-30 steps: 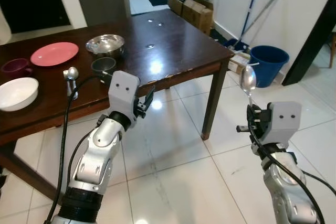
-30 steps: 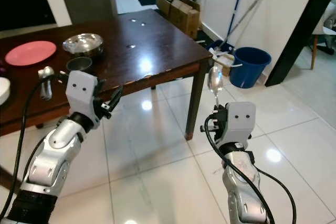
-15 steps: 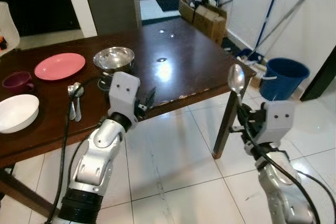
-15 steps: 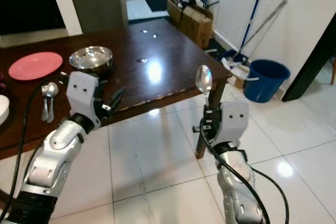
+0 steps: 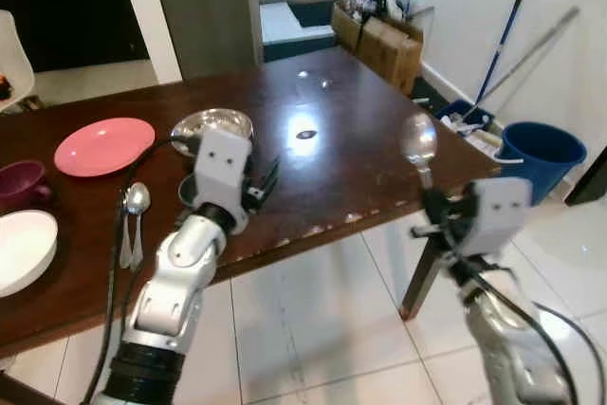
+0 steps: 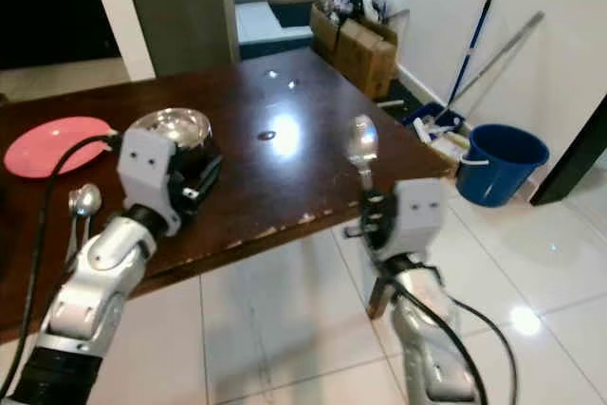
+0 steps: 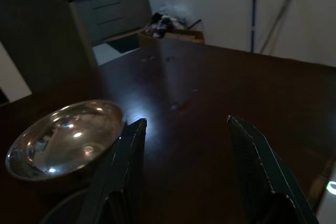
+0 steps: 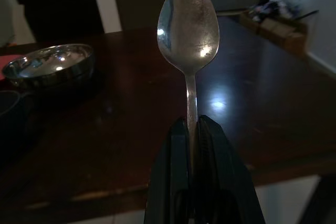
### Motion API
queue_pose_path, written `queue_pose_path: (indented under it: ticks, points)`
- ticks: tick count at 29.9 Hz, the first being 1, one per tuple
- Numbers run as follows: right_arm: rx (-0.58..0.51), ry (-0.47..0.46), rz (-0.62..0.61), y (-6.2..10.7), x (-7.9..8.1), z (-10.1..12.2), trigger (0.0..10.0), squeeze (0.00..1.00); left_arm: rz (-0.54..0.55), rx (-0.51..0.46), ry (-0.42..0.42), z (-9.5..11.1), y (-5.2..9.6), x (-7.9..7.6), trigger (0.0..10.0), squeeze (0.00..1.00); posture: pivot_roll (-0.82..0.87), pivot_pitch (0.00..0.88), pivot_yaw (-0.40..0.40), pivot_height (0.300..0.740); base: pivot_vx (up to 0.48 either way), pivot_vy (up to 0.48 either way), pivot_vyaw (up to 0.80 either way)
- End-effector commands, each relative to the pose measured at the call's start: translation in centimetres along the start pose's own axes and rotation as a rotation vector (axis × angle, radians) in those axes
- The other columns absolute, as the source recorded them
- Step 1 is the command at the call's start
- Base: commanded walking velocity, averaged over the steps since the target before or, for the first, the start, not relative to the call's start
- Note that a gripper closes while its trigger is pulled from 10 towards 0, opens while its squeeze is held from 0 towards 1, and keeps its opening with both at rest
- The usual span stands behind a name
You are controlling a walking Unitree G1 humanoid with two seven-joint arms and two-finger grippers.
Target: Setting the table
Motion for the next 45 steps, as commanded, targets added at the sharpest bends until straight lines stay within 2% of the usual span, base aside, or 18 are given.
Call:
queue_pose_path:
  ticks: [1,9,11,14,17,23,29,37,41,42,45]
  points:
    - [0.043,-0.018,0.043,-0.1,0.7,-0.7,10.0,0.0,0.001,-0.002,-0.005,0.2,0.2,-0.1,10.0,0.0,-0.08,0.0,0.126,0.74,0.469,0.0,0.0]
    - [0.148,-0.077,0.125,-0.7,2.6,-3.2,10.0,0.0,0.076,0.014,0.002,0.3,0.9,1.4,10.0,0.0,-0.05,0.0,0.111,0.74,0.312,0.0,0.0]
    - [0.197,-0.102,0.17,-0.7,3.4,-4.2,10.0,0.0,0.112,0.009,0.018,0.7,1.5,2.5,10.0,0.0,-0.02,0.0,0.103,0.74,0.0,0.0,0.0]
    - [0.206,-0.103,0.174,-0.7,3.5,-4.4,10.0,0.0,0.118,0.007,0.018,0.7,1.6,2.8,10.0,0.0,-0.01,0.0,0.099,0.74,0.0,0.0,0.0]
    - [0.262,-0.094,0.202,-0.9,4.1,-5.6,10.0,0.0,0.149,-0.002,-0.005,1.5,2.5,4.6,10.0,0.0,0.02,0.01,0.09,0.74,0.0,0.0,0.0]
    - [0.291,-0.079,0.165,-1.8,3.8,-6.3,10.0,0.0,0.17,-0.015,-0.039,2.7,3.2,6.3,10.0,0.0,0.05,0.027,0.088,0.74,0.0,0.0,0.0]
    - [0.313,-0.063,0.121,-2.5,3.3,-7.0,10.0,0.0,0.175,-0.009,-0.06,3.4,3.5,7.2,10.0,0.0,0.08,0.047,0.096,0.74,0.0,0.0,0.0]
    - [0.351,-0.083,0.063,-2.6,2.1,-8.2,10.0,0.0,0.151,0.003,-0.064,3.7,3.5,7.0,10.0,0.0,0.09,0.061,0.115,0.74,0.0,0.0,0.0]
    - [0.359,-0.074,0.08,-2.9,1.9,-8.3,10.0,0.0,0.138,0.005,-0.067,3.9,3.5,7.0,10.0,0.0,0.1,0.066,0.127,0.74,0.0,0.0,0.0]
    - [0.36,-0.067,0.091,-3.1,1.9,-8.3,10.0,0.04,0.135,0.007,-0.068,3.9,3.5,7.0,10.0,0.0,0.11,0.068,0.129,0.74,0.0,0.0,0.0]
    - [0.361,-0.061,0.103,-3.3,1.9,-8.3,10.0,0.04,0.132,0.01,-0.069,4.0,3.6,7.1,10.0,0.0,0.11,0.068,0.129,0.74,0.0,0.0,0.0]
Point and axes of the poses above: a point about 5 cm out from each wrist's last joint towards the gripper, its own y axis pointing back from the gripper into the wrist, its own z axis along the axis of the wrist's last joint, x = y × z, the point moved 1 cm from there along -y, pointing out of the wrist towards the gripper, and after that the axes turned 14 degrees about -y, right-handed, at the moved point
